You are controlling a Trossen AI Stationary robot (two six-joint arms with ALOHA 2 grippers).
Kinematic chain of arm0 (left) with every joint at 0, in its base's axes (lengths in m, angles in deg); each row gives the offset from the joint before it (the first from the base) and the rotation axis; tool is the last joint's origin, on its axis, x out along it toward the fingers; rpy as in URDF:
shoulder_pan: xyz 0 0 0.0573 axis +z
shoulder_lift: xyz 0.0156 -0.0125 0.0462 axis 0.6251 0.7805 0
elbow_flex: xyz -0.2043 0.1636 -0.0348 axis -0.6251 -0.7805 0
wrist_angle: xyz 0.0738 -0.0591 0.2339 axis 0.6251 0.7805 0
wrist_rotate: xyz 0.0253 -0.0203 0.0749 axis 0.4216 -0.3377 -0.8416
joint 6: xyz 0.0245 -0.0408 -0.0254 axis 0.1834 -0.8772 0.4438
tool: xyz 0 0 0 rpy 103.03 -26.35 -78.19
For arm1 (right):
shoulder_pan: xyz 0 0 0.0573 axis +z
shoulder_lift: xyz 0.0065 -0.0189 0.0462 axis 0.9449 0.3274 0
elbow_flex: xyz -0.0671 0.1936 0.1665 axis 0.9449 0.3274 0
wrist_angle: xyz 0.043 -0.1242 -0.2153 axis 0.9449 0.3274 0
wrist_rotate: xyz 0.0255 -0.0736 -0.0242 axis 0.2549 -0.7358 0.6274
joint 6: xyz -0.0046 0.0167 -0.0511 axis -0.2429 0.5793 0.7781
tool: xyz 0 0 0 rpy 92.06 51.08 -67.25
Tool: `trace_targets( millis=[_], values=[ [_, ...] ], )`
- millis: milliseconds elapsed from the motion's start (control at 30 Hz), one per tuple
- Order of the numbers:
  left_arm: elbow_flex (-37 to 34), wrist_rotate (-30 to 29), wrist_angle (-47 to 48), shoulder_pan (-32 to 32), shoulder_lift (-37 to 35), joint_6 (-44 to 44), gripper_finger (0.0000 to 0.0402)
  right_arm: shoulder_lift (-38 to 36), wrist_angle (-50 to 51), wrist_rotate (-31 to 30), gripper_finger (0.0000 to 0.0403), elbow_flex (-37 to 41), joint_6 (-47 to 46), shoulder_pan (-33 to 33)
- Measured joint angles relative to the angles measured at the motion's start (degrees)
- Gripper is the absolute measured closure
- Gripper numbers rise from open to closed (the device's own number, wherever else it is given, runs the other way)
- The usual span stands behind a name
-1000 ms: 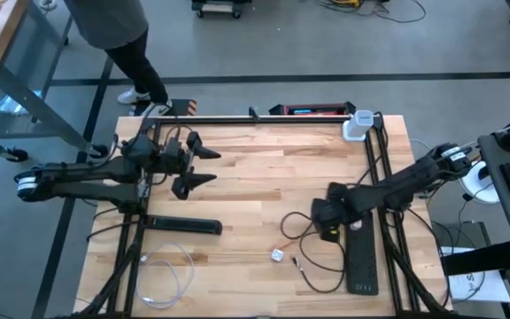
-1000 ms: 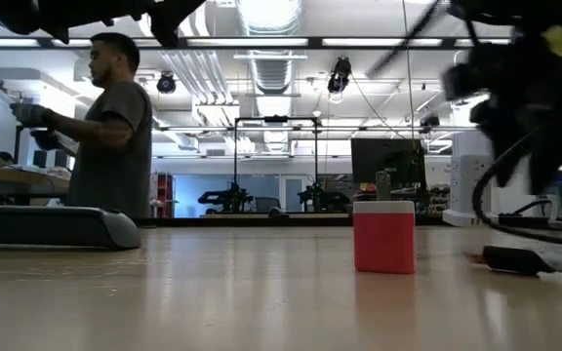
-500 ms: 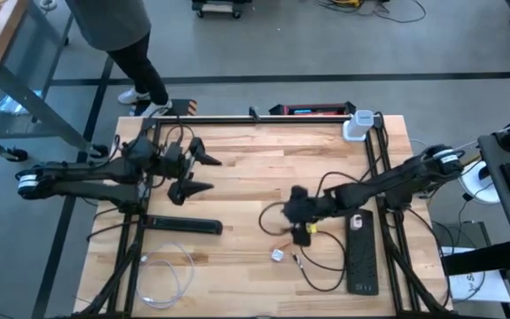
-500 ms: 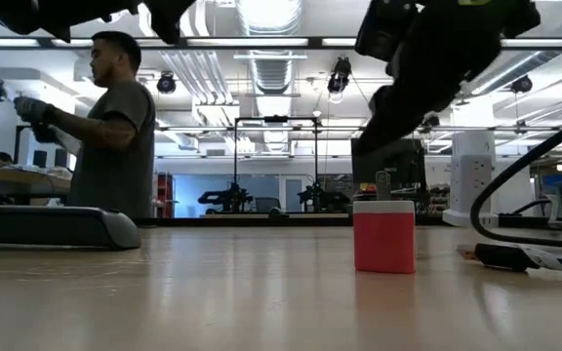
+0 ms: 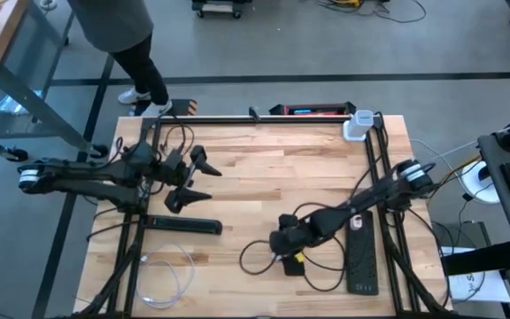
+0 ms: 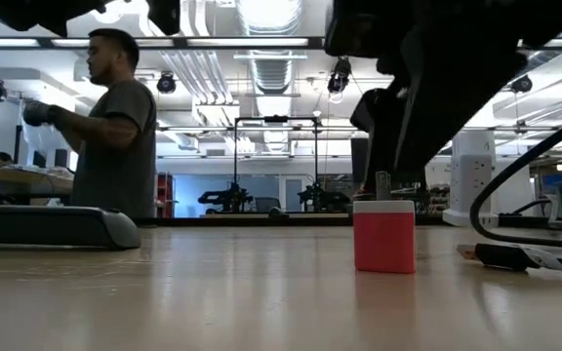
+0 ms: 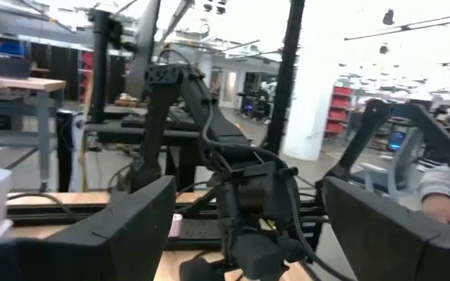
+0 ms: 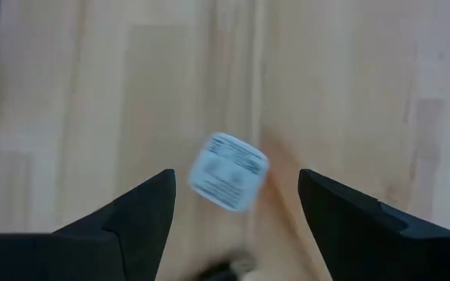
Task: Insert USB
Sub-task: Insert the white charger cable into the red charger adapter
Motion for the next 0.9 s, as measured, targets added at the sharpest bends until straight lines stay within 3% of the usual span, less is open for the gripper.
trace_targets(
  millis=[233, 500, 667, 900],
  values=[
    [0.0, -0.5, -4.3, -5.5, 0.2, 1.3, 0.0090, 6.3, 6.2, -7.4, 0.0099, -7.1, -9.3, 2.6],
    [0.0, -0.6, -5.4, -7.5, 0.2, 1.3, 0.0096, 10.9, 7.3, -8.5, 0.0095, -7.6, -19.6, 2.9],
    [0.0, -0.6, -5.4, -7.5, 1.0, 0.4, 0.0104, 11.2, 8.0, -10.9, 0.0146, -7.6, -21.8, 2.9],
    [0.0, -2.7, -1.5, -7.7, 3.0, -2.1, 0.0113, 11.2, 8.7, -14.2, 0.0275, -7.6, -18.0, 2.3]
  ],
)
